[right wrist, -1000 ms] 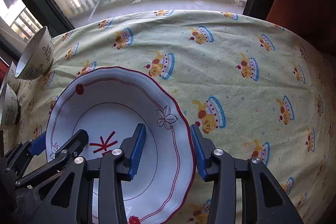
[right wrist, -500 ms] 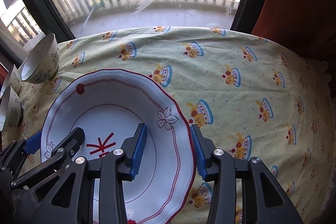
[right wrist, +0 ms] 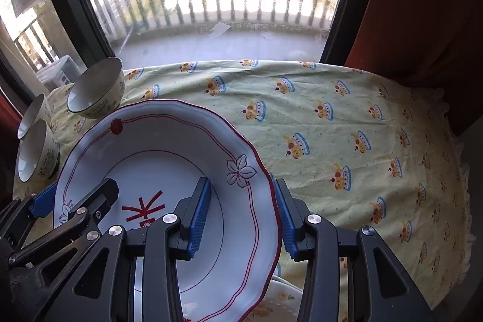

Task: Organize plates and bowls
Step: 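Lift the red-rimmed plate with the left tool toward the plate stack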

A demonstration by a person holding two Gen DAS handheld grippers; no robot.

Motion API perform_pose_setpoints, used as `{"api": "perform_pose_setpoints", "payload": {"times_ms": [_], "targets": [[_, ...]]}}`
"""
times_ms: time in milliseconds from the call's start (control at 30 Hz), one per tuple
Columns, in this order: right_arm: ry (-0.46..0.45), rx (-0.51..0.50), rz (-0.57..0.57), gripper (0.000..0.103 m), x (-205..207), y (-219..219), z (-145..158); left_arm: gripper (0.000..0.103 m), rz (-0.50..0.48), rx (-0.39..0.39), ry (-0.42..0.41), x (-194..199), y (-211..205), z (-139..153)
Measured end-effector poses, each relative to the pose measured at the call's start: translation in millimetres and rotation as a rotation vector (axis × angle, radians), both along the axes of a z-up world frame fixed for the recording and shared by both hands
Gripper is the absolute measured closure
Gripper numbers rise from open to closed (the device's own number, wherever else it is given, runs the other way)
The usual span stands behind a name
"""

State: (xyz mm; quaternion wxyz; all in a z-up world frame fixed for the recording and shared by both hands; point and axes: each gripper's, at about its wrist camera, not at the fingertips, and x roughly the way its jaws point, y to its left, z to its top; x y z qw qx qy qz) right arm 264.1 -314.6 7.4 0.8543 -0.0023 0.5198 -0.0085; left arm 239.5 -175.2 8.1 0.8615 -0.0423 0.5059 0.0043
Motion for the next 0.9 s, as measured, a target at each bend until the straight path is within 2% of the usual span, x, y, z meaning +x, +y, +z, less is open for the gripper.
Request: {"api": "perform_pose_setpoints", "payload": {"times_ms": [400,567,700,900], "targets": [[-0.019,-0.006,-0.128,0.056,-78,24,12,0.047,-0.119,-0.013,-0.007,-56,19,7],[0.004,-0.021,-0.192,0.056,-108,13,9,0.047,-0.186,-0.021,0.009,-71,4,6],[0.002,-0.031,-0.21,0.056,-125,3,6,0.047,-0.2,-0.009,-0.004,-84,-9,3],[0.03,-0.024,-0.229,0.056,-139,-22,-8,0.047,-0.214,0.006,0.036,-94,-35,-13]]}}
